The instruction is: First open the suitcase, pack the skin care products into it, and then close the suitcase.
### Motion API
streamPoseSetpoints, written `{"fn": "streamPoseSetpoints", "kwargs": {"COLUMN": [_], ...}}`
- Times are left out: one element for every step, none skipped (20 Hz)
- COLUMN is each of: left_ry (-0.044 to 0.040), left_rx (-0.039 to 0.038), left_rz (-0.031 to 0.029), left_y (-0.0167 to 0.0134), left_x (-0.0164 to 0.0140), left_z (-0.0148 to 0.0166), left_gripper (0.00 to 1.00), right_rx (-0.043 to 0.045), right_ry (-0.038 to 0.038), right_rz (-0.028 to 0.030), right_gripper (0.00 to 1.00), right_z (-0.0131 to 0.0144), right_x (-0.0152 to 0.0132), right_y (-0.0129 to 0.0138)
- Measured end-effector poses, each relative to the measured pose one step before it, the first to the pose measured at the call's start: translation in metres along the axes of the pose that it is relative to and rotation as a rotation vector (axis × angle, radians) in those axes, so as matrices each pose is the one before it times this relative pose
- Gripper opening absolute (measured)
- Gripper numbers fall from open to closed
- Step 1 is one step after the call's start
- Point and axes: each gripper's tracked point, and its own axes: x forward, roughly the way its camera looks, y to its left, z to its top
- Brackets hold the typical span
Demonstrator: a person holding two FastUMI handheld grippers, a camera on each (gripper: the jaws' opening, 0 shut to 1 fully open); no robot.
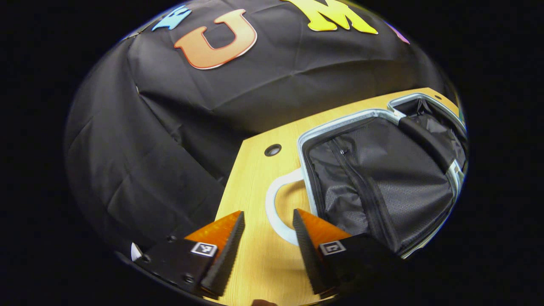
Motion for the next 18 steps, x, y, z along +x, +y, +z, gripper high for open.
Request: {"fn": "streamPoseSetpoints", "kwargs": {"left_ry": [-0.01713,-0.01521,-0.0115,-0.00861,-0.01295,-0.01877,-0.01849,-0.01745,-0.01864,-0.01438,-0.00793,-0.00013,-0.00062,0.00021,-0.00203,0.00663,0.00776,0.00414], "left_rx": [-0.00904,-0.01194,-0.01113,-0.00909,-0.00649,-0.00854,-0.01517,-0.01148,-0.01297,-0.02029,-0.02982,-0.03,-0.02711,-0.02766,-0.02084,-0.01255,-0.00401,-0.00154], "left_rz": [-0.00273,-0.00985,-0.00958,-0.00905,-0.01016,-0.00767,-0.01377,-0.01019,-0.00292,-0.01898,-0.02736,-0.02466,-0.02684,-0.0151,-0.0204,-0.01203,-0.0198,-0.02247], "left_y": [-0.00363,-0.00645,-0.00799,-0.01043,-0.01145,-0.01254,-0.01382,-0.01553,-0.01616,-0.01903,-0.02219,-0.02115,-0.02169,-0.02239,-0.02446,-0.02099,-0.0223,-0.02412], "left_x": [-0.00974,-0.00619,-0.00821,-0.00786,-0.00938,-0.00902,-0.01015,-0.01028,-0.00902,-0.00909,-0.00917,-0.00889,-0.00575,-0.00557,-0.00401,-0.0018,-0.00164,-0.00124], "left_z": [0.00986,0.00751,0.00886,0.00877,0.00972,0.01146,0.01268,0.00868,0.00926,0.00803,0.00641,0.00254,0.00172,0.00117,0.00097,-0.0019,-0.00285,-0.00241], "left_gripper": [0.86,0.99,0.98,0.98,0.98,0.98,0.98,0.98,0.98,0.98,0.98,0.98,0.98,0.95,0.98,0.99,0.99,0.95], "right_rx": [0.00233,0.00359,0.00356,0.00337,0.0012,-0.006,-0.01592,-0.01864,-0.01621,-0.01758,-0.0175,-0.01827,-0.01635,-0.0116,-0.00417,-0.00133,-0.00105,-0.00047], "right_ry": [-0.00135,-0.00148,-0.00034,0.0003,-0.00037,-0.00497,-0.00937,-0.01164,-0.01021,-0.01007,-0.01185,-0.01206,-0.01174,-0.00889,-0.0037,-0.00067,0.00157,0.00086], "right_rz": [0.0028,0.00401,0.00224,0.00316,0.00285,0.0017,0.00145,0.00357,0.01239,0.01348,0.01573,0.01706,0.01482,0.01628,0.0191,0.01745,0.01625,0.00813], "right_gripper": [0.8,0.8,0.8,0.8,0.8,0.8,0.8,0.8,0.8,0.8,0.8,0.8,0.8,0.8,0.8,0.8,0.8,0.8], "right_z": [0.00094,-0.00124,-0.00035,-0.00078,-0.00197,-0.00003,-0.00025,-0.00008,-0.00117,-0.00126,-0.00132,-0.00045,-0.00198,-0.00177,-0.00314,-0.00391,-0.00396,-0.00332], "right_x": [0.00098,0.00073,0.00188,0.00162,0.0018,0.00132,0.00037,0.00023,-0.00002,0.00029,-0.0004,-0.00046,-0.00059,-0.00125,-0.00101,0.0001,-0.00008,0.0], "right_y": [-0.00249,-0.00188,-0.00393,-0.00329,-0.00319,-0.00377,-0.00395,-0.00324,-0.00159,-0.00061,-0.00008,0.00004,-0.0005,0.0004,0.00007,0.00019,-0.00026,-0.00295]}}
